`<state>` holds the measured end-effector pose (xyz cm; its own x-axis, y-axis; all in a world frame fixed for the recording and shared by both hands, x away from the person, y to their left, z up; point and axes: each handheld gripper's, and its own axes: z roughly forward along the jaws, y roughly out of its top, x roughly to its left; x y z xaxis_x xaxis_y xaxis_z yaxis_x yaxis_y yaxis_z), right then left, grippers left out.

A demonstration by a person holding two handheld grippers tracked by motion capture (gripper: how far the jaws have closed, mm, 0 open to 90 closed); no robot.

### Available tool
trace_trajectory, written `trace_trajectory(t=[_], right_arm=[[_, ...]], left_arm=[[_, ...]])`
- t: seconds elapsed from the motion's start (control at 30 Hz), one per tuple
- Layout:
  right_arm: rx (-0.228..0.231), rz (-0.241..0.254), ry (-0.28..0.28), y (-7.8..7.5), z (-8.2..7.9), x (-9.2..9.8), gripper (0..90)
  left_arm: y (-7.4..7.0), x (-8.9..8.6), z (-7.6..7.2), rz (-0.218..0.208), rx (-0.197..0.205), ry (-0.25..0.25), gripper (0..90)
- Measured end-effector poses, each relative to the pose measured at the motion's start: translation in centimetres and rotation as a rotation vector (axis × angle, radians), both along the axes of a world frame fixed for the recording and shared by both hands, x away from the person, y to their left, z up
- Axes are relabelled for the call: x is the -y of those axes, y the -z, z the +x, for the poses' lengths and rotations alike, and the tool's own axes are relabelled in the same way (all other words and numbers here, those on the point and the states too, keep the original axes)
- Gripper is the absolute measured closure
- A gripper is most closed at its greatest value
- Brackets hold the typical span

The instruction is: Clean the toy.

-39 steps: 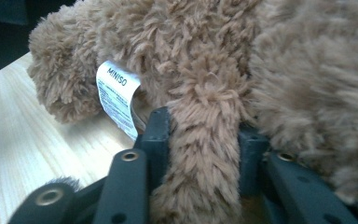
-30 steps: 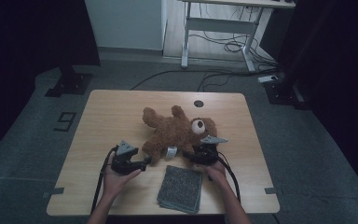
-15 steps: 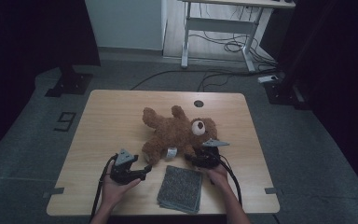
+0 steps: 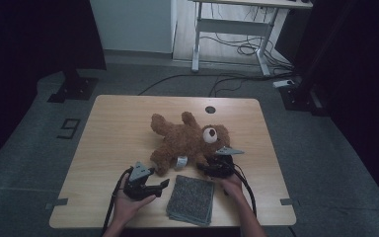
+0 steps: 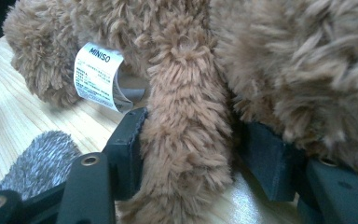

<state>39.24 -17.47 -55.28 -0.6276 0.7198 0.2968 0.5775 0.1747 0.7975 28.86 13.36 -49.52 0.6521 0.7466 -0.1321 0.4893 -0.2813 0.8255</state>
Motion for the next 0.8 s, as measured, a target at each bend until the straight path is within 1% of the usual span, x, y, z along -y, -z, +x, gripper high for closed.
trace_trajectory(t=[0.03, 0.07, 0.13, 0.17, 0.2, 0.3, 0.33, 0.4, 0.43, 0.53, 0.57, 0.63, 0.67, 0.8], right_arm=[[0.001, 0.0, 0.001, 0.0, 0.0, 0.0, 42.3], [0.001, 0.0, 0.001, 0.0, 0.0, 0.0, 42.3], [0.001, 0.0, 0.001, 0.0, 0.0, -0.1, 42.3], [0.0, 0.0, 0.001, 0.0, 0.0, -0.1, 42.4], [-0.001, 0.0, 0.0, 0.0, 0.0, -0.1, 42.4], [-0.003, 0.0, -0.002, 0.1, 0.0, -0.1, 42.4], [-0.003, 0.0, -0.002, 0.1, 0.0, -0.1, 42.4], [-0.006, 0.002, -0.002, 0.1, 0.0, 0.0, 42.3], [-0.008, 0.003, -0.002, 0.1, 0.0, 0.0, 42.3], [-0.01, 0.007, -0.002, 0.1, 0.0, 0.0, 42.0], [-0.01, 0.007, -0.002, 0.1, 0.0, 0.0, 42.0], [-0.012, 0.009, 0.0, 0.1, 0.0, 0.1, 41.9], [-0.017, 0.01, 0.001, 0.1, 0.0, 0.1, 41.8], [-0.022, 0.013, -0.002, 0.1, 0.0, 0.2, 41.7]], left_arm=[[0.0, 0.7, -0.1, 0.006, 0.002, 0.018, 26.8], [0.0, 0.7, -0.1, 0.006, 0.002, 0.018, 26.9], [0.3, 1.9, -0.3, 0.017, -0.007, 0.049, 26.9], [0.3, 1.9, -0.3, 0.017, -0.007, 0.049, 26.9], [0.6, 2.8, -0.4, 0.03, -0.013, 0.074, 26.9], [1.1, 4.5, -0.6, 0.06, -0.021, 0.118, 26.7], [1.1, 4.5, -0.6, 0.06, -0.021, 0.118, 26.4], [1.5, 5.9, -0.7, 0.094, -0.023, 0.149, 25.9], [1.8, 7.0, -0.8, 0.109, -0.03, 0.177, 24.9], [2.4, 8.8, -0.9, 0.13, -0.043, 0.214, 22.8], [2.4, 8.8, -0.9, 0.13, -0.043, 0.214, 21.8], [2.8, 9.6, -1.0, 0.138, -0.06, 0.231, 20.2], [3.3, 10.3, -1.2, 0.153, -0.073, 0.245, 19.1], [4.2, 11.3, -1.5, 0.192, -0.093, 0.265, 15.1]])
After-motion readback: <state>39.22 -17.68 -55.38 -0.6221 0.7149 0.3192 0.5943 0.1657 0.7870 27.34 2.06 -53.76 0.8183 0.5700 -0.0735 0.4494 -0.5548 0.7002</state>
